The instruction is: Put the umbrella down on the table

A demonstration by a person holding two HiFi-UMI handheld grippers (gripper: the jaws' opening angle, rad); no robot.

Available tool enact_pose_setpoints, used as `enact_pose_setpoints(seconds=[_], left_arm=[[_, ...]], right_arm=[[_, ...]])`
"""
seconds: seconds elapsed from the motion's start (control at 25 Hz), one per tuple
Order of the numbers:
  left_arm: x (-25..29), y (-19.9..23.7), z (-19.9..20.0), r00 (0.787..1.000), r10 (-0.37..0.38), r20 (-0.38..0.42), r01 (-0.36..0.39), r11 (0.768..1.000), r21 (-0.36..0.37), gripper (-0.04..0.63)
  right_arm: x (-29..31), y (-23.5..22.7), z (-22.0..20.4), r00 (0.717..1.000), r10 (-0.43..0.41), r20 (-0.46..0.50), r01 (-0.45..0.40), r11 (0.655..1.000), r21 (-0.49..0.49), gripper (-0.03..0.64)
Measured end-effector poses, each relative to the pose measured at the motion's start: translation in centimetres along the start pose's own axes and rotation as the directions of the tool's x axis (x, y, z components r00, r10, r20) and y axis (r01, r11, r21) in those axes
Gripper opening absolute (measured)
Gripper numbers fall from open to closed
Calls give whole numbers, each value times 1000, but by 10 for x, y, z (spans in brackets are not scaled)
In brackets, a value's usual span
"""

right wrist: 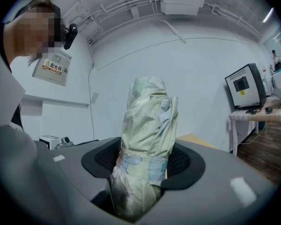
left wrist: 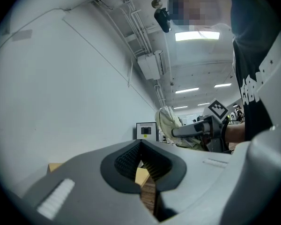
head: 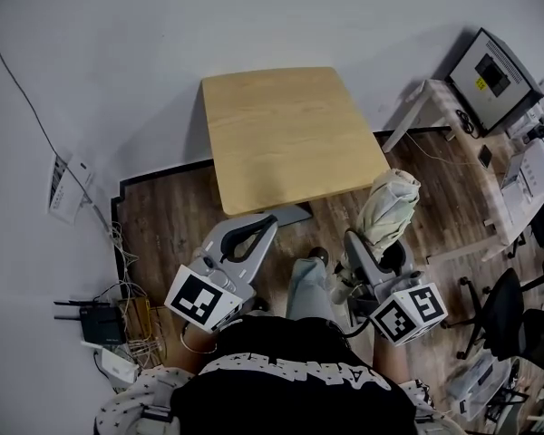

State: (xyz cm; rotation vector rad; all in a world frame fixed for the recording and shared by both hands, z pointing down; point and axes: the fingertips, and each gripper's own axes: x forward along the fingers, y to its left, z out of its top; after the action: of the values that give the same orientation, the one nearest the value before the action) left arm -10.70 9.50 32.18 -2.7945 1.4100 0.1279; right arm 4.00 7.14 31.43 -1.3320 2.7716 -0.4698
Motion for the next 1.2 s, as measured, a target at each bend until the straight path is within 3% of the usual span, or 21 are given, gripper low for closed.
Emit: enact_pose_setpoints(seconds=[0.12,0.28,0.4,0.56,1.2], left_arm=[[1,4,0,1000,5,-23,-5,1000,-3,-6],[5,16,1,1000,28,15,-28,1000,13,-6],[12,21,0,1000,22,-19,-22,1000,7,-5],[21,30,1,999,34,37,-35,999,25,-6],[77,35,-10,1000,29,10,-29,999,20,-6]], right_arm=[[8,-2,2,1000,7,-4,-8,1000,-7,295],[19,-5,4,1000,21,-8,-21,1000,-3,295],[27,-10,8,1000,23,-1,-23,1000,-2,295],[34,-20,6,1000,12,-13,-12,1000,1,295],[59,-70,10,999,17,-42,-15,999,37,295]])
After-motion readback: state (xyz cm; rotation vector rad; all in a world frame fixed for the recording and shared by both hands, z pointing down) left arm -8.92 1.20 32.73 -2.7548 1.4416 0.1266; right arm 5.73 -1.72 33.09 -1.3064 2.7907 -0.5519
